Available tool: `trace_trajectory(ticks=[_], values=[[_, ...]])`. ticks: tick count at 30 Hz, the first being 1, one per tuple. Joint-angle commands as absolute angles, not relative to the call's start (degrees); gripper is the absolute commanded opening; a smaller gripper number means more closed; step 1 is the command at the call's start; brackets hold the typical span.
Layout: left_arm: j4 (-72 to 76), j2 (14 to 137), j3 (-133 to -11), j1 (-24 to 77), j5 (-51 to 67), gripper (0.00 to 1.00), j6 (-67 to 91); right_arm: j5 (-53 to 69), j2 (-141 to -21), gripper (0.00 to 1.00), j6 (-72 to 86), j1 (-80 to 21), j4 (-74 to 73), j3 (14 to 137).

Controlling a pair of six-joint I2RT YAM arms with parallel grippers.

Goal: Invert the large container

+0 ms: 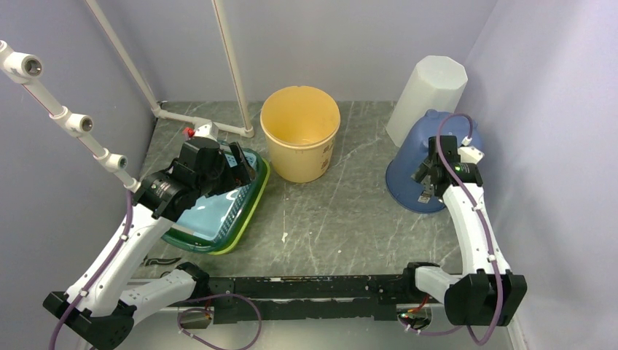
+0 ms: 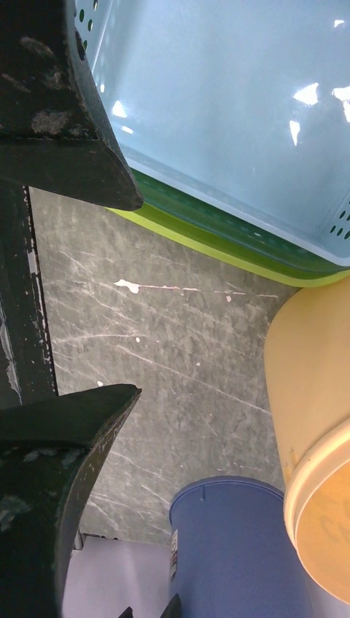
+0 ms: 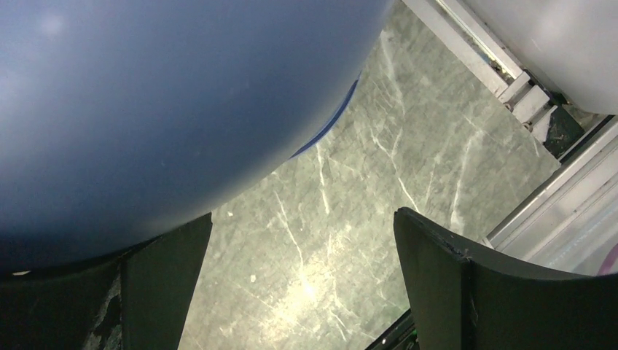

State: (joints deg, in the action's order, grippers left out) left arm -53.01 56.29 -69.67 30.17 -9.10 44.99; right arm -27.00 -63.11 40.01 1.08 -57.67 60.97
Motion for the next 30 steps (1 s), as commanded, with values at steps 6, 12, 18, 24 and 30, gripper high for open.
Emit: trace_trajectory(ticks=[6,12,18,24,30], values=[[-51.5,56.4,-71.7,30.1,-6.8,0.95,43.5,-31.3,-66.1,1.00,41.5,5.3,-53.3,61.2],[-51.3,56.3,-71.3,30.1,-6.6,0.95,43.5,-24.4,-63.6,1.00,38.1,6.2,-49.9,59.9],[-50.7,57.3,-71.6,30.0,-5.5,0.95,43.4,-23.0,-58.8,1.00,39.9,6.2,-51.4,57.7],[-49.7,58.1,-71.9,30.1,-4.6,0.95,43.2,-15.6,-54.1,1.00,40.8,6.2,-48.2,53.2],[-48.8,59.6,-73.1,30.1,-2.6,0.95,42.2,-19.9,-60.1,1.00,39.4,6.2,-47.6,56.3]])
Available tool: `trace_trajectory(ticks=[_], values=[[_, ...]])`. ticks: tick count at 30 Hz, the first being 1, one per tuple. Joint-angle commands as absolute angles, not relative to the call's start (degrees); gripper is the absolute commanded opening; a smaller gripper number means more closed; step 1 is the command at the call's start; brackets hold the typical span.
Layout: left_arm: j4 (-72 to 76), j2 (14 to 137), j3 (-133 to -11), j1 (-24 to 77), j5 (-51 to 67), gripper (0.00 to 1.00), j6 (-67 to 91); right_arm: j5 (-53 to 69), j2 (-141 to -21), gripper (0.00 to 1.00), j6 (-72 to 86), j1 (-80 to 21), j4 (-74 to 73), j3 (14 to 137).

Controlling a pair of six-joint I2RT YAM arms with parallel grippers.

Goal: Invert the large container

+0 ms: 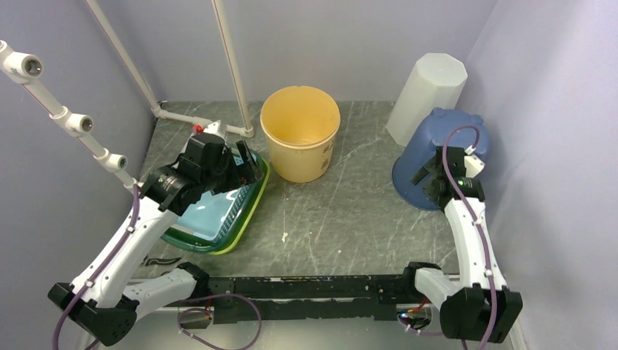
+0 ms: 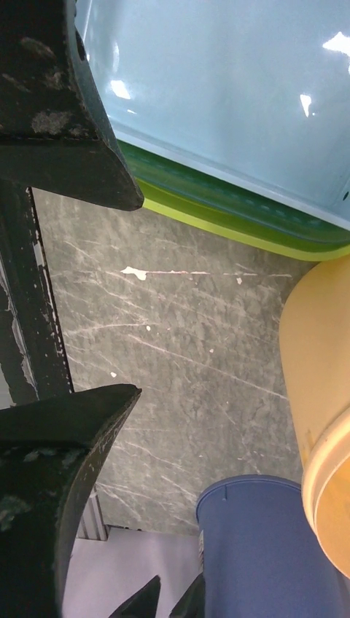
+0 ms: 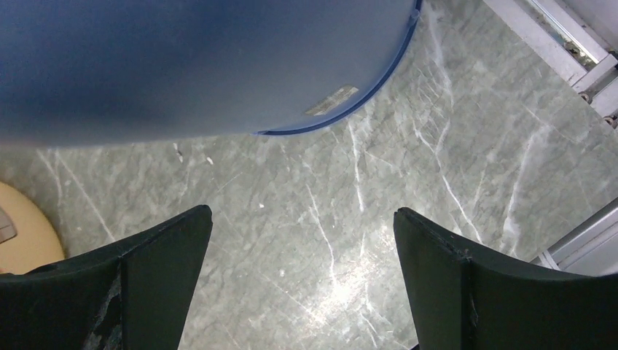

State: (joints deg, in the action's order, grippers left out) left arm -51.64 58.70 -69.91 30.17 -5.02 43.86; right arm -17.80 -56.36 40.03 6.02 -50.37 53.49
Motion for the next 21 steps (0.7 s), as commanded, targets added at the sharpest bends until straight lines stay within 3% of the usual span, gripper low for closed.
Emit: trace_trajectory(ticks=[1,11,21], values=[[-48.7,60.2,-74.0,30.1,-2.1,0.95,42.0,-20.6,-61.2,1.00,39.3,6.2,-47.5,57.0],[-48.0,64.5,-78.5,30.0,-0.5,0.95,40.5,-27.4,-63.2,1.00,38.3,6.9,-47.2,57.8],[-46.6,65.6,-78.6,29.7,-0.5,0.95,40.5,-22.3,-62.8,1.00,33.6,7.9,-42.7,57.3]])
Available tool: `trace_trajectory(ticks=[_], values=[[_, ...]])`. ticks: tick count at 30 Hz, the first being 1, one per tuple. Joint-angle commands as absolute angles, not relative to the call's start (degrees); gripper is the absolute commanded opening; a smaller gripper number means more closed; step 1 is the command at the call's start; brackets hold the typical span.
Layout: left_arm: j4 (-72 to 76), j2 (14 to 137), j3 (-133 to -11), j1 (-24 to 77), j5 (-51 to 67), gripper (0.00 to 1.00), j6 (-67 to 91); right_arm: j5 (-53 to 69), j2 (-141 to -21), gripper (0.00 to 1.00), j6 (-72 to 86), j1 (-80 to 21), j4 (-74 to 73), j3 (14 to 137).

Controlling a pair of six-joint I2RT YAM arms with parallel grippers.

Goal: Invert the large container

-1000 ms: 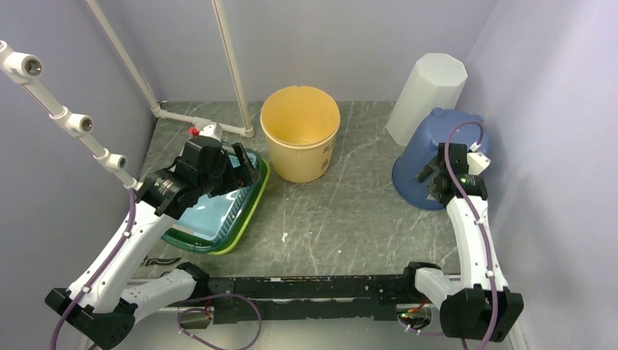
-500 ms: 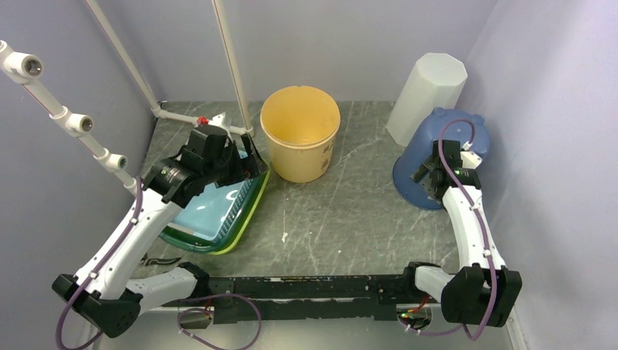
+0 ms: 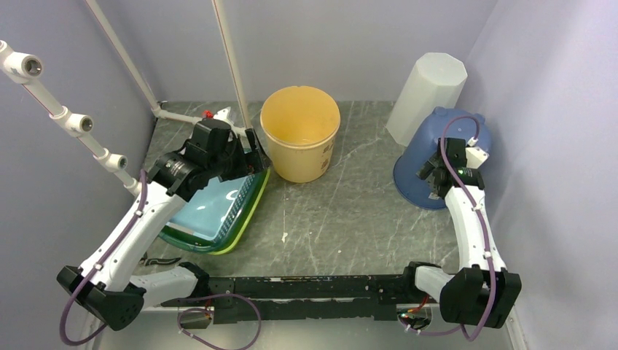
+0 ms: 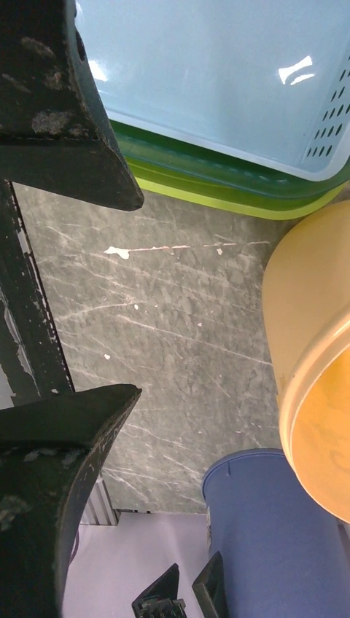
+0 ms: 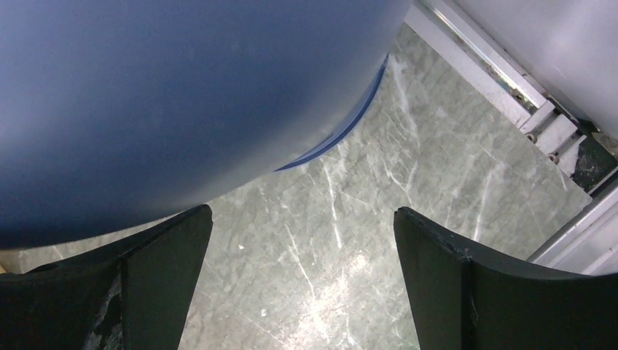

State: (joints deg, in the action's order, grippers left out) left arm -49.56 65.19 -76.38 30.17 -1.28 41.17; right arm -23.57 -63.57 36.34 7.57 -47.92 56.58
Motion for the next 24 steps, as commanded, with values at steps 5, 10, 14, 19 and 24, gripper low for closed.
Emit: trace_trajectory(ticks=[5,10,14,19,24], values=[[-46.3,67.2,-80.4,29.4,0.5,0.95,39.7,-20.8,-65.2,1.00,32.7,8.0,-41.2,57.9],[-45.8,68.0,-81.4,29.2,0.7,0.95,39.4,-20.7,-66.5,1.00,32.5,7.9,-40.8,58.4],[-45.2,68.6,-81.6,28.7,1.1,0.95,39.2,-21.4,-66.1,1.00,31.6,7.9,-40.0,58.6],[-45.1,70.7,-83.3,27.9,1.6,0.95,38.4,-16.8,-65.6,1.00,33.8,7.9,-43.0,59.5],[-44.5,73.5,-85.6,26.0,2.2,0.95,38.1,-8.5,-58.8,0.99,36.0,7.9,-42.5,55.0]])
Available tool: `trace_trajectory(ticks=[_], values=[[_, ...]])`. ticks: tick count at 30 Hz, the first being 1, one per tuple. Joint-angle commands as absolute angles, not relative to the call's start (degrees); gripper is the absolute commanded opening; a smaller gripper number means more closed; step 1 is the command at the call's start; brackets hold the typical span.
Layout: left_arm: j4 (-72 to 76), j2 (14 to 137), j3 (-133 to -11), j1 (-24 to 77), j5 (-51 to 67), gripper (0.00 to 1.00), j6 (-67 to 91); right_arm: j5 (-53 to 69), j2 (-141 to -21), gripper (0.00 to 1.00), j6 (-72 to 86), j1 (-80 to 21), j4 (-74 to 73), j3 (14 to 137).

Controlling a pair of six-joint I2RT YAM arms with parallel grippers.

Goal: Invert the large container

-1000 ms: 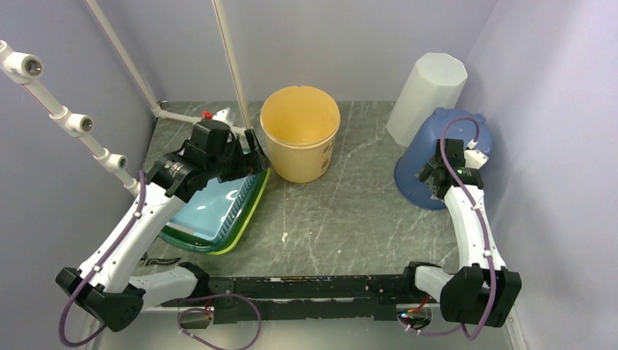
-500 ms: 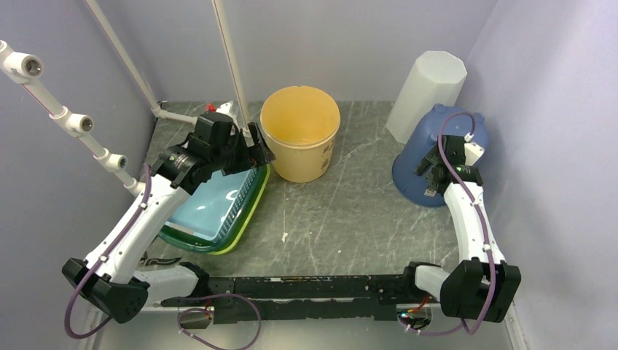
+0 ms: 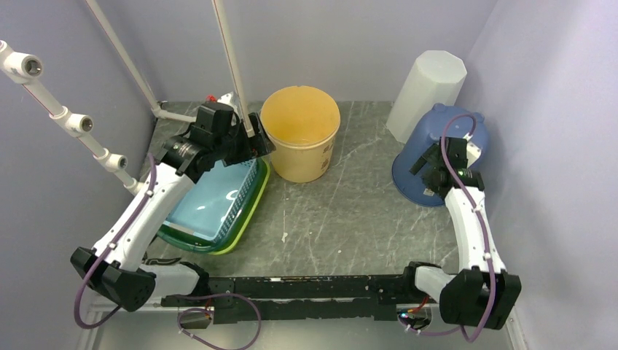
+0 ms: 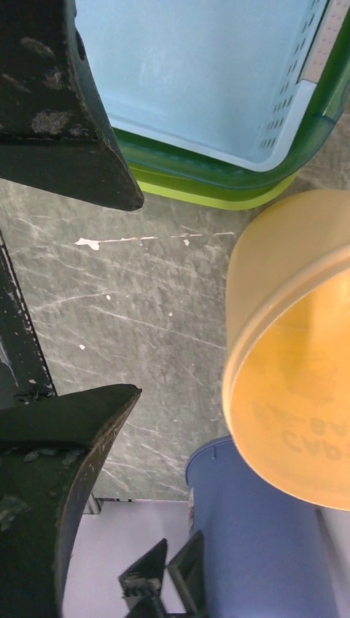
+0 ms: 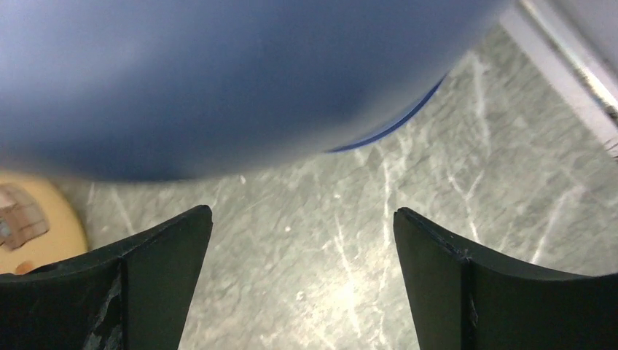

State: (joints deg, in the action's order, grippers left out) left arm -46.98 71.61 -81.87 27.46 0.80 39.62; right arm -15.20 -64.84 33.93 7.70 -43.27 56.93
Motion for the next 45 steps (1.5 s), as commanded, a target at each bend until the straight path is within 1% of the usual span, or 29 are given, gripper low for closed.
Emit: trace_trajectory(ticks=[1,4,11,12,16,23,26,28,30,33,36,39,41,42,44,45], values=[[-44.5,74.3,-86.3,25.7,2.2,0.95,37.9,-7.9,-57.3,0.99,36.3,7.9,-42.8,54.3],[-44.9,77.5,-88.8,24.7,1.4,0.95,36.9,-5.2,-53.8,1.00,36.2,7.9,-44.4,53.0],[-43.3,83.4,-92.7,21.6,1.4,0.95,35.3,12.7,-49.9,1.00,32.6,7.9,-43.9,50.6],[-42.7,84.2,-92.6,21.5,1.6,0.94,35.2,15.0,-49.7,1.00,32.5,7.9,-43.2,50.1],[-42.3,87.1,-93.9,20.8,2.7,0.84,35.3,22.9,-49.8,1.00,32.3,7.9,-41.6,49.9],[-39.7,88.9,-94.4,20.6,2.7,0.84,35.3,28.9,-51.7,1.00,28.0,7.3,-42.6,53.2],[-42.3,92.2,-96.8,20.6,2.8,0.76,33.9,32.5,-52.3,0.99,28.2,6.6,-41.1,53.3],[-42.7,93.6,-96.9,20.6,4.1,0.66,33.0,34.1,-52.6,0.98,28.6,5.5,-40.0,53.3],[-42.1,93.9,-95.2,20.6,5.1,0.54,32.4,34.2,-52.7,0.98,28.7,3.8,-39.5,53.6],[-41.9,93.4,-92.7,20.6,5.8,0.41,32.5,33.1,-53.3,0.97,28.3,0.7,-40.1,54.6],[-40.7,91.2,-89.5,20.6,6.7,0.33,32.7,31.5,-54.3,0.97,28.6,-3.6,-40.3,55.6],[-39.9,89.4,-87.1,20.7,8.3,0.25,33.2,32.1,-55.2,0.96,29.7,-5.6,-38.8,55.8],[-40.1,88.6,-86.3,20.8,9.9,0.14,33.1,33.1,-55.7,0.94,30.7,-6.3,-37.7,56.2],[-40.3,88.3,-86.0,21.0,10.3,0.10,33.1,33.8,-55.9,0.94,31.2,-6.5,-37.0,56.4],[-41.0,87.7,-85.5,21.4,10.6,0.04,33.0,35.0,-55.9,0.92,32.1,-7.0,-36.4,57.4],[-41.5,87.3,-85.1,21.8,10.6,0.03,33.0,35.5,-55.7,0.92,32.5,-7.1,-36.1,58.0]])
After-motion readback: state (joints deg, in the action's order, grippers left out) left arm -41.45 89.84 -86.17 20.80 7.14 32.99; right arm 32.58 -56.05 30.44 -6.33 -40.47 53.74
